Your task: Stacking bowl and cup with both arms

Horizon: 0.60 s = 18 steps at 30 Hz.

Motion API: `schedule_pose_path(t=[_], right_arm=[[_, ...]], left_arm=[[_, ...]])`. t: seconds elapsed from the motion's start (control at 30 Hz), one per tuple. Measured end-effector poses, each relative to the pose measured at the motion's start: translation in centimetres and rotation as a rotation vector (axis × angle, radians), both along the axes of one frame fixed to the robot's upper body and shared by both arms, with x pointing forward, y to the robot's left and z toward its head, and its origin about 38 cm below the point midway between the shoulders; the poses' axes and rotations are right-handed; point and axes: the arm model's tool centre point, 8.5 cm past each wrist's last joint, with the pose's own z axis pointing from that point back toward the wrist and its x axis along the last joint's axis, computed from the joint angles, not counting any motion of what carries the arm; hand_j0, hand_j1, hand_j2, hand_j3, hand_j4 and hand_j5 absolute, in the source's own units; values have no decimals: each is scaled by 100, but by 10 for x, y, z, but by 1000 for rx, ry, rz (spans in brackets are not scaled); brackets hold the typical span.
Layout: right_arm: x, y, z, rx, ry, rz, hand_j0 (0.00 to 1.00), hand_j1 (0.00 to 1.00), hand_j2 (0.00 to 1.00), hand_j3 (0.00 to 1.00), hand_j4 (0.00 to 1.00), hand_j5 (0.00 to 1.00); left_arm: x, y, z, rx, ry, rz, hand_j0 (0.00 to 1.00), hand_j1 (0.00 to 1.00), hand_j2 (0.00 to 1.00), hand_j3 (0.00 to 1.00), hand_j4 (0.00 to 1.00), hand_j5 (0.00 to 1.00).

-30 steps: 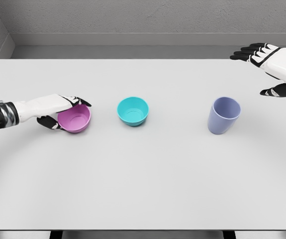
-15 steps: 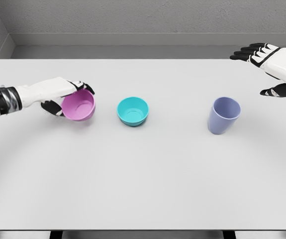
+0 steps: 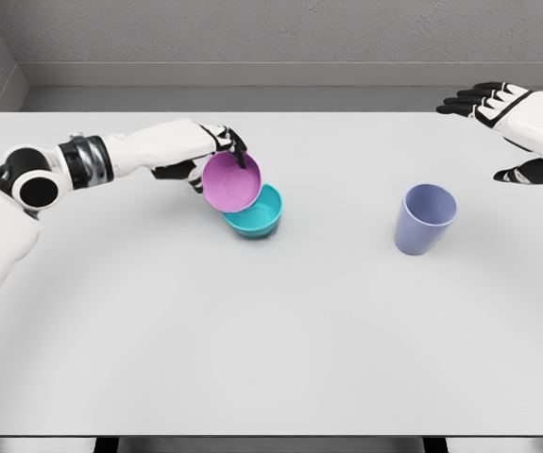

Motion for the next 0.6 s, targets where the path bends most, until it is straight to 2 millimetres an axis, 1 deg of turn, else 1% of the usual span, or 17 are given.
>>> schedule_pose_path(t=[0.13, 0.17, 0.2, 0.23, 0.27, 0.3, 0.43, 0.47, 0.5, 0.57, 0.6], right_arm=[[0, 0, 0, 0, 0, 1, 100, 100, 100, 100, 100, 100], [0, 0, 0, 0, 0, 1, 100, 100, 100, 100, 100, 100], [0, 0, 0, 0, 0, 1, 100, 100, 100, 100, 100, 100], [0, 0, 0, 0, 0, 1, 100, 100, 100, 100, 100, 100], [0, 0, 0, 0, 0, 1, 100, 100, 100, 100, 100, 100], [0, 0, 0, 0, 0, 1, 100, 100, 100, 100, 100, 100], [-1, 3, 0, 0, -1, 8, 100, 100, 100, 100, 100, 100], [-1, 3, 0, 0, -2, 9, 100, 100, 100, 100, 100, 100], [-1, 3, 1, 0, -2, 10, 100, 100, 100, 100, 100, 100], [-2, 4, 1, 1, -2, 11, 100, 100, 100, 100, 100, 100], [-1, 4, 1, 0, -4, 12, 100, 100, 100, 100, 100, 100]], left_arm=[[0, -7, -1, 1, 0, -13, 54, 54, 54, 54, 54, 54], [0, -8, 1, 1, -4, -15, 59, 59, 59, 59, 59, 59], [1, -9, 3, 1, -8, -16, 66, 66, 66, 66, 66, 66], [2, -10, 6, 0, -16, -18, 79, 79, 79, 79, 79, 79], [3, -10, 9, -1, -22, -19, 97, 97, 97, 97, 97, 97], [5, -11, 16, -3, -34, -20, 100, 100, 100, 100, 100, 100], [8, -10, 34, -25, -67, -24, 100, 100, 100, 100, 100, 100], [7, -3, 37, -37, -68, -17, 100, 100, 100, 100, 100, 100], [6, 9, 40, -54, -66, 1, 100, 100, 100, 100, 100, 100], [4, 41, 49, -82, -65, 49, 100, 100, 100, 100, 100, 100], [-1, 62, 38, -95, -28, 85, 100, 100, 100, 100, 100, 100]])
